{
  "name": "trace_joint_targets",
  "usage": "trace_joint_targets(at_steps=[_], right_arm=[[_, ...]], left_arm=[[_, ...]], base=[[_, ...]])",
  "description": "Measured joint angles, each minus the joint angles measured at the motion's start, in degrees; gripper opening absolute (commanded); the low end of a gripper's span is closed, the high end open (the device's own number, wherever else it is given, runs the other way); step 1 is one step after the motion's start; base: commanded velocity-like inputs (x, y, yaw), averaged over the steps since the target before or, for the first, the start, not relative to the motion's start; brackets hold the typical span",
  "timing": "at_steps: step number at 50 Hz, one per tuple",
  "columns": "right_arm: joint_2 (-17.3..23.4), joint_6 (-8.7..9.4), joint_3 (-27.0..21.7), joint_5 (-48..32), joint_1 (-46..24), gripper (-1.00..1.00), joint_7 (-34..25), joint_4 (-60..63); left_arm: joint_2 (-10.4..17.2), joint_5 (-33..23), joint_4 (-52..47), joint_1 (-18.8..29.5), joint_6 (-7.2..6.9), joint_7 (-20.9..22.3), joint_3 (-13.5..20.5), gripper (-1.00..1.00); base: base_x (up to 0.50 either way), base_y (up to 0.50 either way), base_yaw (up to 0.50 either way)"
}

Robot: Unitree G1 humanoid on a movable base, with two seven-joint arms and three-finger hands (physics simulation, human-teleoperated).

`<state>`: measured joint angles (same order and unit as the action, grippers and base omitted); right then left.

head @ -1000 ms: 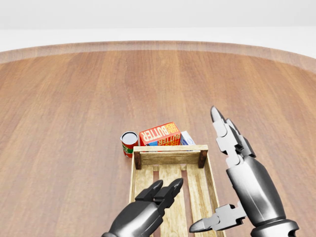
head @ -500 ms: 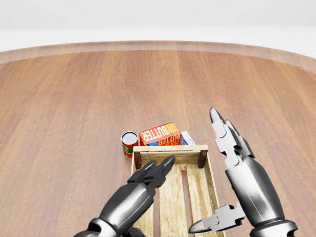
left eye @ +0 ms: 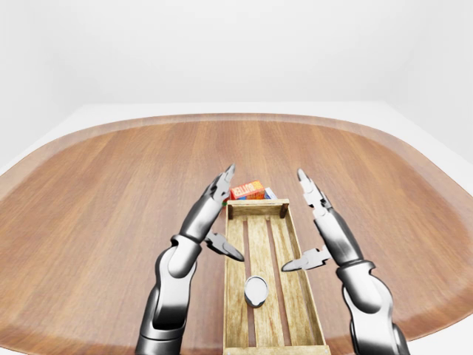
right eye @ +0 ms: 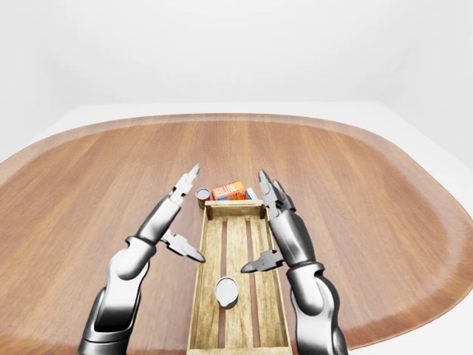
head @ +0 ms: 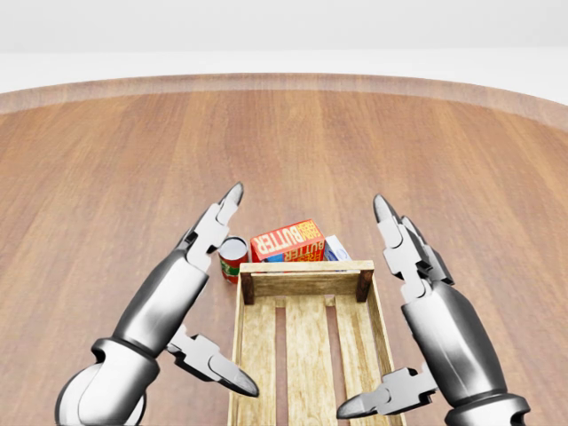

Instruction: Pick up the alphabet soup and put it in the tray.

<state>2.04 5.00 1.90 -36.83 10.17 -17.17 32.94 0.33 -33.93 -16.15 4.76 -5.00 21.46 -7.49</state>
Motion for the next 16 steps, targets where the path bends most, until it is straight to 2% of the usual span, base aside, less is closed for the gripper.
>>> trace_joint_targets(at_steps=[16], right_arm=[[0.0, 0.0, 0.2, -0.3, -0.1, 0.98, 0.2, 0.0]], left_arm=[[1.7, 7.5, -4.5, 1.7, 0.0, -2.7, 4.7, 1.0]], base=[[0.0, 0.0, 0.0]])
